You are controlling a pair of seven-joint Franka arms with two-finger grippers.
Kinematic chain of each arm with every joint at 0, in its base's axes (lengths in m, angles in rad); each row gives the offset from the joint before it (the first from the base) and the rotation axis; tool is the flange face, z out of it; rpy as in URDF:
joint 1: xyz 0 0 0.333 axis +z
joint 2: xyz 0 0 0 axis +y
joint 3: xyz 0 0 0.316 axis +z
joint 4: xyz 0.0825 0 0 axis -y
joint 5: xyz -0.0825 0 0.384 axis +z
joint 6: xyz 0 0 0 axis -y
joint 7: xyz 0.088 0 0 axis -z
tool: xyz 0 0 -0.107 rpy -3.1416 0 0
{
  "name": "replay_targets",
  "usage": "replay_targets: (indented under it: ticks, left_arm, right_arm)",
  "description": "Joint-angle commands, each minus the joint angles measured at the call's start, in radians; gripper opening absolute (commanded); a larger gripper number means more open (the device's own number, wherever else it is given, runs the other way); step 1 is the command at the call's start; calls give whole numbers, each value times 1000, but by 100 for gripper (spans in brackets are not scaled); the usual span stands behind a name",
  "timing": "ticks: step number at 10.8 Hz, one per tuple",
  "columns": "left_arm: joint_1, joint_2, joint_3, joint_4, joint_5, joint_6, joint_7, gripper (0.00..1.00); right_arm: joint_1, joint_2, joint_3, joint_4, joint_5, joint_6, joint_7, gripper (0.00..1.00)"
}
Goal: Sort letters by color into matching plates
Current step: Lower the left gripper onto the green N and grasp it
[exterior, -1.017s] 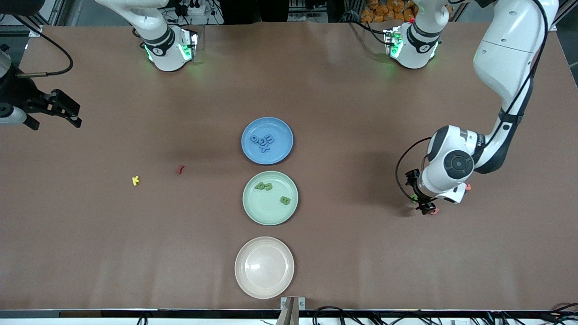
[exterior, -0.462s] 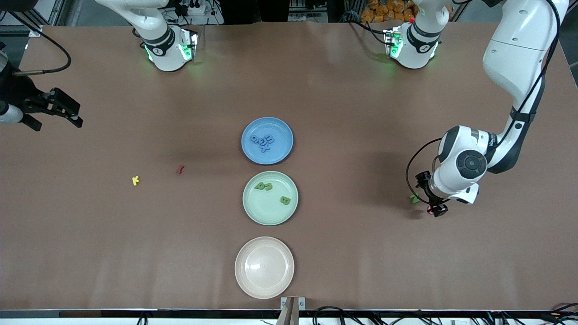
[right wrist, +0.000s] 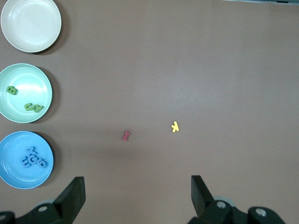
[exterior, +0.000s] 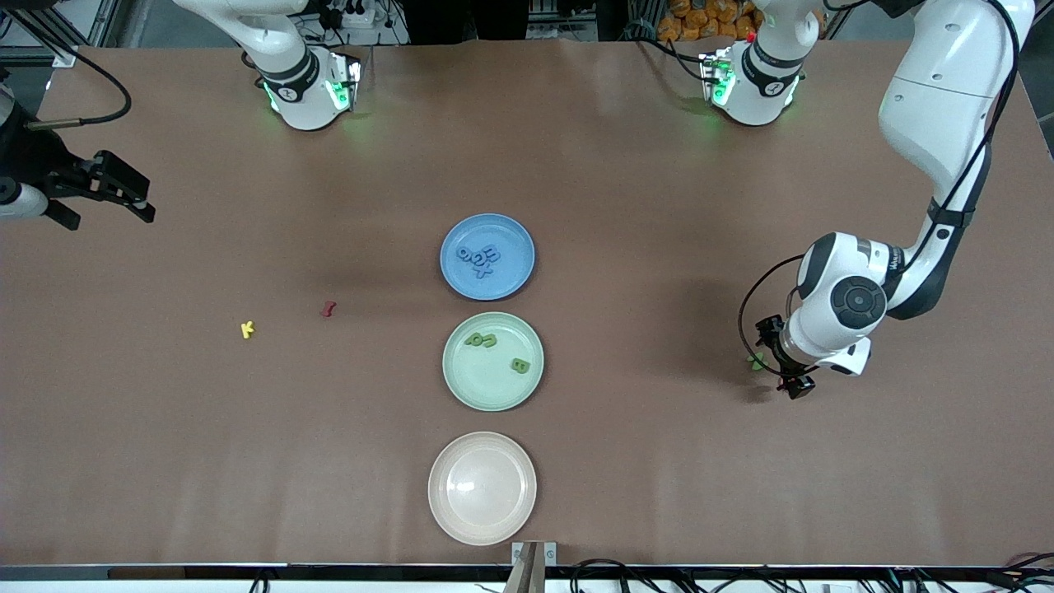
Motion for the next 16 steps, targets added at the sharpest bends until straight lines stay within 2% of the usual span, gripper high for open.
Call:
replay_targets:
  ticks: [1, 8, 9, 10, 16]
  left_arm:
    - [2, 42, -6, 41, 29, 5, 2, 100]
    - [-4, 62, -6, 41, 28, 5, 25, 100]
    - [-12, 66, -6, 40, 28, 5, 25, 71]
    - [-14, 68, -6, 39, 25, 5, 13, 1]
    - [-14, 60, -5, 39, 29, 5, -12, 0]
  right_arm:
    - [-1, 23, 4, 38, 15, -23, -2, 100]
    - [10, 25, -1, 38, -12, -46, -5, 100]
    - [12, 25, -1, 38, -12, -47, -5, 100]
    - [13, 25, -1, 38, -12, -47, -5, 100]
    - [24, 25, -4, 38, -12, -47, -2, 100]
